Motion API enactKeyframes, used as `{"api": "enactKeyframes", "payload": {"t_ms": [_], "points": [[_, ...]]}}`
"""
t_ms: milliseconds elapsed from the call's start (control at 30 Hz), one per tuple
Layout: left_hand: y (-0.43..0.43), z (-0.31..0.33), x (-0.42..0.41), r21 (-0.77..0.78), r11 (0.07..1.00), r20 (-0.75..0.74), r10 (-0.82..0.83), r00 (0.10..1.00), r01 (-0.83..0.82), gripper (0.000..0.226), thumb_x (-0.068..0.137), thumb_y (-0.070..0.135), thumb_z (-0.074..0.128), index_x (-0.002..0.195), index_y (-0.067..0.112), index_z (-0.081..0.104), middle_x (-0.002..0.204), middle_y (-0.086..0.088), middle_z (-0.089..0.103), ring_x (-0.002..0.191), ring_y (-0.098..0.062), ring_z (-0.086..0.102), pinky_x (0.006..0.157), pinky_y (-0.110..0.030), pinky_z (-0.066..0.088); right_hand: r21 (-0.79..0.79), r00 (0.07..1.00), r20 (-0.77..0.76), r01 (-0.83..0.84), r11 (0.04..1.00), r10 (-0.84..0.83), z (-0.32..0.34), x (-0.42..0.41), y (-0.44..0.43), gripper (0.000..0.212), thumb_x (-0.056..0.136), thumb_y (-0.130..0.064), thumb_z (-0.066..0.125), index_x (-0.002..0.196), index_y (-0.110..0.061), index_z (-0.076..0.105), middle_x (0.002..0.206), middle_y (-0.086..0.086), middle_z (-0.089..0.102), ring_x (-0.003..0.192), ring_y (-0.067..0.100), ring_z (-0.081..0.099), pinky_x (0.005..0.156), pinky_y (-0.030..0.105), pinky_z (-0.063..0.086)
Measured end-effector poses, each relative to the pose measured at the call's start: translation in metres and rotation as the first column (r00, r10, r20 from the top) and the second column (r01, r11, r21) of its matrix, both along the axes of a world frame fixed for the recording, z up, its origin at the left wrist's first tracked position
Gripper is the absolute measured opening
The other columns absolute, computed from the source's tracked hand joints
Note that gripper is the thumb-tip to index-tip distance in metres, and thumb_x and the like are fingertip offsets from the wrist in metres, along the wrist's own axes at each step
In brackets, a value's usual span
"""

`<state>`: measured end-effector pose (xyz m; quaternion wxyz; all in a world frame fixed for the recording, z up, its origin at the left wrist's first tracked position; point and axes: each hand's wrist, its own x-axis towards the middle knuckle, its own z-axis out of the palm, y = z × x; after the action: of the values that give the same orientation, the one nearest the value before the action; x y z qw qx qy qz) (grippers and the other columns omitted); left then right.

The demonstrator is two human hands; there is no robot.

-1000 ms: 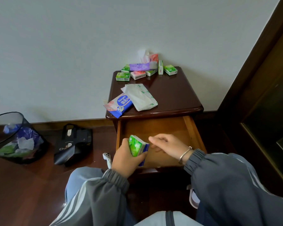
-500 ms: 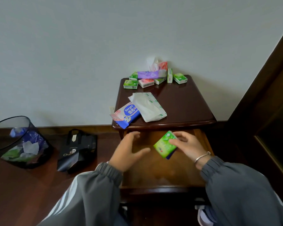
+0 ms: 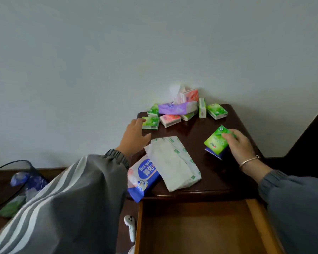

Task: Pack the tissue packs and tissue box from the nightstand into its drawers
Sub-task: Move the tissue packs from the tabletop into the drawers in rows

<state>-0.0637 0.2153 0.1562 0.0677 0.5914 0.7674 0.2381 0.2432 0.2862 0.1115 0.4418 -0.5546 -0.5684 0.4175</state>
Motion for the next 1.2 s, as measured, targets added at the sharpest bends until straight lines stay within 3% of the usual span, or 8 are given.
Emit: {"api": "enactKeyframes", "payload": {"t_ms": [333,400,467,533,633,767,933,1200], "points": [[0.115,-0.019,-0.048,-0.421,0.907,-0.387,-0.167,0.907,-0.013,0.071,0.073,0.05,0.071,0.133,0.023,0.045,0.132,-0.005,0.048,0.124,-0.028,0.044,0.101,-0.045,0.033,0.054,0.978,0.204,0.039,0.998,-0.049,-0.024,-0.01,0.025,0.035,0.074,-0.05,0.042,0.086,-0.02,0.058,0.072,-0.002,0.062,0.067,0.01,0.057,0.056,0.028,0.039],[0.12,-0.009,-0.06,-0.433,0.901,-0.283,-0.133,0.95,-0.003,0.054,0.074,0.054,0.07,0.114,0.019,0.059,0.116,-0.006,0.057,0.109,-0.027,0.053,0.091,-0.04,0.04,0.063,0.979,0.197,0.031,0.998,-0.043,-0.023,-0.01,0.024,0.033,0.074,-0.049,0.043,0.084,-0.021,0.058,0.07,-0.005,0.063,0.067,0.006,0.058,0.054,0.026,0.039],[0.125,0.004,-0.071,-0.34,0.94,0.067,0.033,0.997,-0.009,0.039,0.075,0.047,0.073,0.091,0.013,0.062,0.095,-0.005,0.06,0.086,-0.023,0.057,0.066,-0.031,0.044,0.065,0.982,0.185,0.026,0.998,-0.037,-0.024,-0.01,0.024,0.03,0.075,-0.049,0.045,0.082,-0.023,0.058,0.069,-0.003,0.064,0.067,0.01,0.06,0.056,0.027,0.042],[0.139,0.01,-0.074,-0.181,0.969,0.221,0.205,0.953,-0.166,0.039,0.077,0.039,0.071,0.097,0.007,0.06,0.1,-0.009,0.059,0.082,-0.021,0.056,0.061,-0.029,0.042,0.066,0.983,0.18,0.031,0.997,-0.043,-0.024,-0.01,0.023,0.025,0.074,-0.048,0.045,0.077,-0.025,0.056,0.068,-0.003,0.064,0.066,0.011,0.061,0.056,0.028,0.043],[0.165,-0.003,-0.057,-0.173,0.933,0.184,0.345,0.92,-0.315,0.066,0.078,0.04,0.067,0.126,-0.002,0.046,0.126,-0.018,0.053,0.114,-0.032,0.054,0.089,-0.035,0.046,0.084,0.983,0.176,0.032,0.996,-0.047,-0.024,-0.01,0.023,0.024,0.074,-0.046,0.046,0.076,-0.025,0.056,0.066,-0.002,0.064,0.066,0.012,0.062,0.055,0.03,0.044],[0.187,-0.025,-0.037,-0.287,0.91,0.197,0.363,0.911,-0.3,0.081,0.076,0.039,0.069,0.134,-0.003,0.032,0.134,-0.018,0.049,0.124,-0.035,0.049,0.103,-0.04,0.042,0.109,0.983,0.176,0.041,0.993,-0.06,-0.026,-0.008,0.022,0.027,0.075,-0.045,0.047,0.08,-0.02,0.058,0.065,0.001,0.063,0.065,0.014,0.062,0.054,0.025,0.043],[0.193,-0.017,-0.043,-0.388,0.91,0.235,0.252,0.939,-0.147,0.098,0.04,0.042,0.072,0.127,0.003,0.051,0.126,-0.015,0.059,0.117,-0.032,0.057,0.099,-0.047,0.048,0.122,0.977,0.206,0.037,0.992,-0.062,-0.024,-0.009,0.024,0.022,0.08,-0.041,0.052,0.08,-0.019,0.057,0.065,0.008,0.063,0.064,0.021,0.063,0.058,0.039,0.047],[0.181,-0.032,-0.042,-0.232,0.927,0.199,0.342,0.918,-0.295,0.068,0.058,0.039,0.073,0.116,0.007,0.056,0.113,-0.014,0.063,0.107,-0.034,0.059,0.096,-0.041,0.047,0.131,0.977,0.199,0.049,0.99,-0.074,-0.023,-0.01,0.021,0.025,0.079,-0.043,0.049,0.079,-0.019,0.056,0.062,0.005,0.062,0.062,0.017,0.062,0.054,0.035,0.044]]}}
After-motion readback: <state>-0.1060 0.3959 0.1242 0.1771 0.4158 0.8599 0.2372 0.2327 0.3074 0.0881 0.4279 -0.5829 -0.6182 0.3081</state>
